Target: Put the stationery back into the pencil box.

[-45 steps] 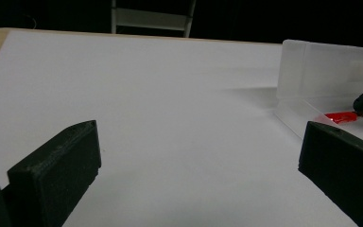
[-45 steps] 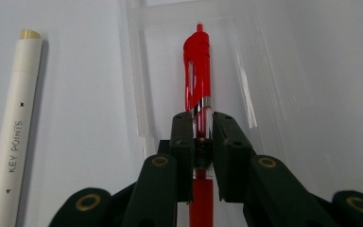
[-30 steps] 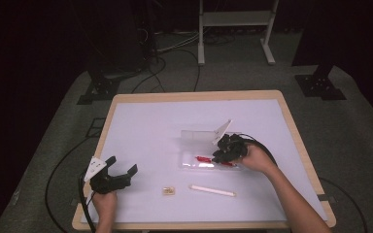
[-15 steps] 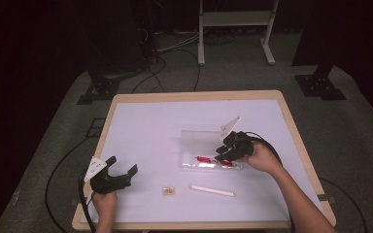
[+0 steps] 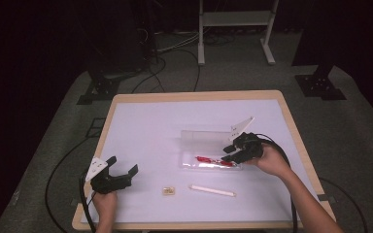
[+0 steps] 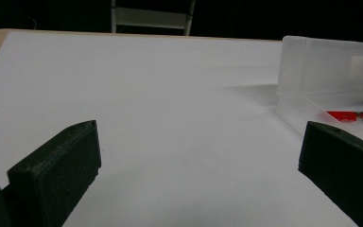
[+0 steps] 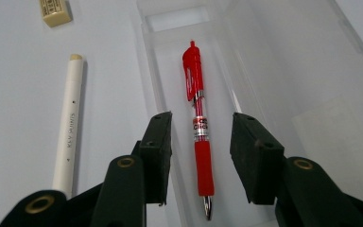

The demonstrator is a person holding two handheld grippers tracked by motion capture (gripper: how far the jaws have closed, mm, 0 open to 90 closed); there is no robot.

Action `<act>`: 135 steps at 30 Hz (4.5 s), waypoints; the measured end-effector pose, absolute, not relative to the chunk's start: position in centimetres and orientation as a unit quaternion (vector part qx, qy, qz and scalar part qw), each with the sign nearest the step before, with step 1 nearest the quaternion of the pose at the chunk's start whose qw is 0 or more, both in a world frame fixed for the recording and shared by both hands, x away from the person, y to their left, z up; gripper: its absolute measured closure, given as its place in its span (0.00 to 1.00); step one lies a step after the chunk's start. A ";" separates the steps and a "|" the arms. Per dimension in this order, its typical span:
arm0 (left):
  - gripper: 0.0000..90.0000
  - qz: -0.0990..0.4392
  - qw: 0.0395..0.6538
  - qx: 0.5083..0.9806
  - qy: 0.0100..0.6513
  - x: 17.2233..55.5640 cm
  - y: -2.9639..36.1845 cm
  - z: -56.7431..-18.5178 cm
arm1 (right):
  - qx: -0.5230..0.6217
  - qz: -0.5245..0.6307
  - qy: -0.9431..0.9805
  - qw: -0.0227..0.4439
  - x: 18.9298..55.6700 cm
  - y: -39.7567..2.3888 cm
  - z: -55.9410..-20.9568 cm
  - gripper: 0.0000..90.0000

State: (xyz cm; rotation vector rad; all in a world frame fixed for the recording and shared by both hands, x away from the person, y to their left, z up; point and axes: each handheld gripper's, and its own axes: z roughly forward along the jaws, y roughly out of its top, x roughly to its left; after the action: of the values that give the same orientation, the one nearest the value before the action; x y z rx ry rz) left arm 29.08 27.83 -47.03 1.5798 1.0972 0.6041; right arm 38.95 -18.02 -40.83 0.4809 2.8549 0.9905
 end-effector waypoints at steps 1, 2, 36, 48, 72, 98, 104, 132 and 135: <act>0.00 0.253 0.534 0.663 0.460 29.1 27.8 -47.0 | 0.158 0.324 0.932 0.040 38.9 -18.1 -40.8 0.64; 0.00 0.253 0.534 0.663 0.460 29.1 27.8 -47.0 | 0.153 0.328 0.931 0.043 38.9 -18.2 -40.7 0.64; 0.00 0.255 0.529 0.664 0.464 29.1 27.7 -47.0 | 0.142 0.345 0.927 0.036 35.0 -18.6 -41.2 0.57; 0.00 0.255 0.530 0.663 0.463 29.1 27.7 -47.0 | 0.134 0.347 0.928 0.022 33.8 -18.0 -41.8 0.60; 0.00 0.256 0.527 0.665 0.463 29.1 27.6 -47.0 | 0.117 0.347 0.930 0.001 32.2 -16.6 -43.1 0.62; 0.00 0.257 0.525 0.665 0.465 29.1 27.6 -47.0 | 0.095 0.354 0.931 -0.009 31.3 -15.1 -43.6 0.64; 0.00 0.256 0.529 0.663 0.464 29.1 27.7 -47.0 | 0.093 0.348 0.933 -0.009 31.3 -14.7 -43.7 0.68; 0.00 0.257 0.525 0.665 0.464 29.1 27.6 -47.0 | 0.076 0.314 0.946 -0.009 31.5 -13.2 -45.4 0.77; 0.00 0.257 0.524 0.667 0.464 29.1 27.6 -47.0 | 0.072 0.313 0.947 -0.009 31.4 -13.0 -45.5 0.80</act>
State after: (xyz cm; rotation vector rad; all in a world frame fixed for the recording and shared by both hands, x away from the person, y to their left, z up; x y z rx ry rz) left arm 29.09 27.55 -47.02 1.5958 1.1102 0.6160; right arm 31.39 -13.02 -45.50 0.2265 2.9922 0.9906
